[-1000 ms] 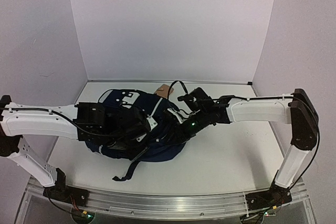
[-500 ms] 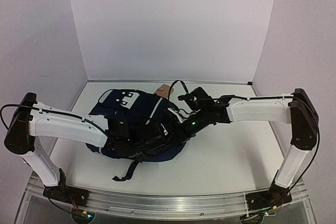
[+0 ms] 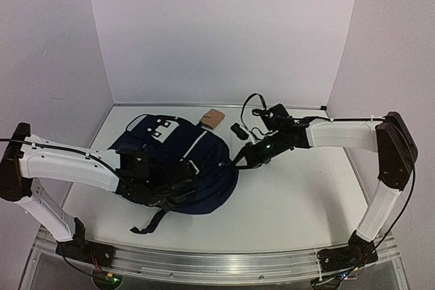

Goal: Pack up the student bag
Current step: Zip the student bag at the center of the board.

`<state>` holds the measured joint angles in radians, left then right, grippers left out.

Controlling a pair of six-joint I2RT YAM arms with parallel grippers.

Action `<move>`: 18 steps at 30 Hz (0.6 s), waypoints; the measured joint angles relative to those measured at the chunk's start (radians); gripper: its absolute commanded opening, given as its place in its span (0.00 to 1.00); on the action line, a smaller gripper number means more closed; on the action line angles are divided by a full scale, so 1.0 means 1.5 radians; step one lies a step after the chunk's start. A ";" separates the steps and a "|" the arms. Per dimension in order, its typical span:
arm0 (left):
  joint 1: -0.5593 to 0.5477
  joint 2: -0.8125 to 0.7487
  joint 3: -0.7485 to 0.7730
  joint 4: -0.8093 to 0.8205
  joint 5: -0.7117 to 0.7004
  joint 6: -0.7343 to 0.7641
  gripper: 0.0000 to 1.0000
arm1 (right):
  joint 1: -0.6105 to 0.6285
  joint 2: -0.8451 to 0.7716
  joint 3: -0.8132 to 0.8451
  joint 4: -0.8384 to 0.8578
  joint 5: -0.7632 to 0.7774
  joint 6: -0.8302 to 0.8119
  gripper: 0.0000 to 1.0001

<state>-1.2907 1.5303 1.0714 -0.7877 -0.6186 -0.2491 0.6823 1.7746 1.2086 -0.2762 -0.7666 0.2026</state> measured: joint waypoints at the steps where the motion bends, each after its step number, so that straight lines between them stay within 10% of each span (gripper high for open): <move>1: 0.000 -0.010 -0.003 -0.005 0.005 -0.004 0.00 | -0.020 0.000 0.002 0.001 -0.001 -0.010 0.00; 8: -0.001 -0.012 0.002 -0.009 0.007 -0.007 0.01 | -0.058 0.000 0.022 -0.003 0.002 -0.058 0.00; 13: 0.024 -0.020 0.009 -0.032 0.022 0.001 0.42 | -0.027 -0.013 -0.003 0.001 0.016 -0.054 0.00; 18: 0.063 -0.106 0.010 -0.078 0.047 0.015 0.61 | 0.036 -0.020 -0.013 0.005 0.024 -0.012 0.00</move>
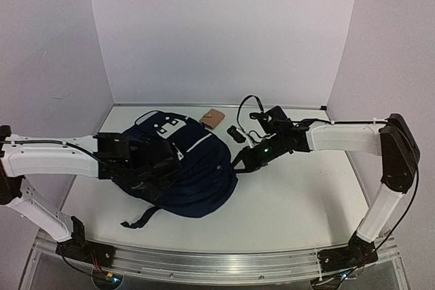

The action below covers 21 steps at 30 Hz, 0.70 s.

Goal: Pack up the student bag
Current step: Zip the student bag at the center of the board.

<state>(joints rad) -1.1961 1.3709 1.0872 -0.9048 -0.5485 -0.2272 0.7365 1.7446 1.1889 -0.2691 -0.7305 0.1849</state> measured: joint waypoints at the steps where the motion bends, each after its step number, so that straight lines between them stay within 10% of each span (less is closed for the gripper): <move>1: 0.000 -0.023 0.006 -0.006 0.004 0.001 0.62 | 0.013 0.000 0.000 0.001 0.000 0.010 0.00; 21: -0.062 0.184 0.100 0.172 0.096 0.048 0.58 | 0.050 0.017 0.044 0.009 -0.016 0.071 0.00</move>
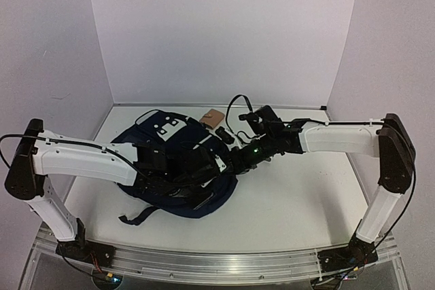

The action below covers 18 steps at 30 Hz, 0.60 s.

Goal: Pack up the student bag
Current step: Zip the student bag at the center of the board.

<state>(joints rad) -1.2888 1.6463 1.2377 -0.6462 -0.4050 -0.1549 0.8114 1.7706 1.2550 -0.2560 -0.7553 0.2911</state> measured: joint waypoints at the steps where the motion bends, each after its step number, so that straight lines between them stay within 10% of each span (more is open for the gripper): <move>1: 0.001 0.000 0.000 0.005 -0.008 -0.002 0.57 | -0.001 0.000 -0.002 0.001 -0.002 0.000 0.00; 10: 0.019 -0.035 -0.021 0.024 -0.043 -0.007 0.55 | -0.003 0.000 -0.004 0.003 -0.011 0.000 0.00; 18: 0.064 -0.045 -0.054 0.023 0.006 0.006 0.23 | -0.004 0.000 -0.004 0.004 -0.005 0.001 0.00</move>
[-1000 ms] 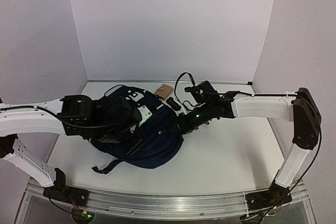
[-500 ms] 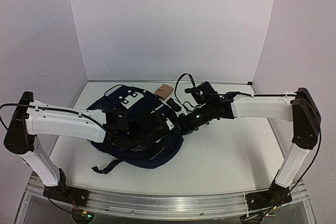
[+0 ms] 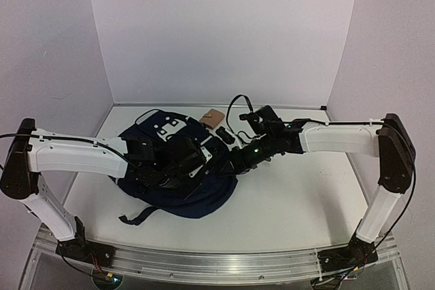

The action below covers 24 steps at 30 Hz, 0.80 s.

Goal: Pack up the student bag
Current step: Zip the student bag at the center of the board.

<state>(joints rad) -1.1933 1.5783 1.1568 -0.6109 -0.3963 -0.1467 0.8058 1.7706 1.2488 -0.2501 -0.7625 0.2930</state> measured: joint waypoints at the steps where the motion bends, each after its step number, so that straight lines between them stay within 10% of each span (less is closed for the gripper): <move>1: 0.001 0.004 0.000 0.000 0.006 -0.002 0.21 | -0.002 0.000 0.000 0.000 0.003 0.000 0.00; 7: 0.011 0.004 -0.018 -0.008 0.054 -0.004 0.00 | -0.036 0.009 0.005 0.000 -0.004 -0.003 0.00; 19: 0.069 -0.044 -0.030 -0.057 0.073 -0.003 0.00 | -0.163 0.094 0.066 -0.025 -0.042 -0.111 0.00; 24: 0.117 -0.076 -0.048 -0.102 0.089 0.018 0.41 | -0.111 0.083 0.046 -0.012 -0.037 -0.103 0.00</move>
<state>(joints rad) -1.0172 1.4650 1.0852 -0.7637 -0.2627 -0.1194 0.6395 1.8948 1.3175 -0.2680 -0.8187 0.1389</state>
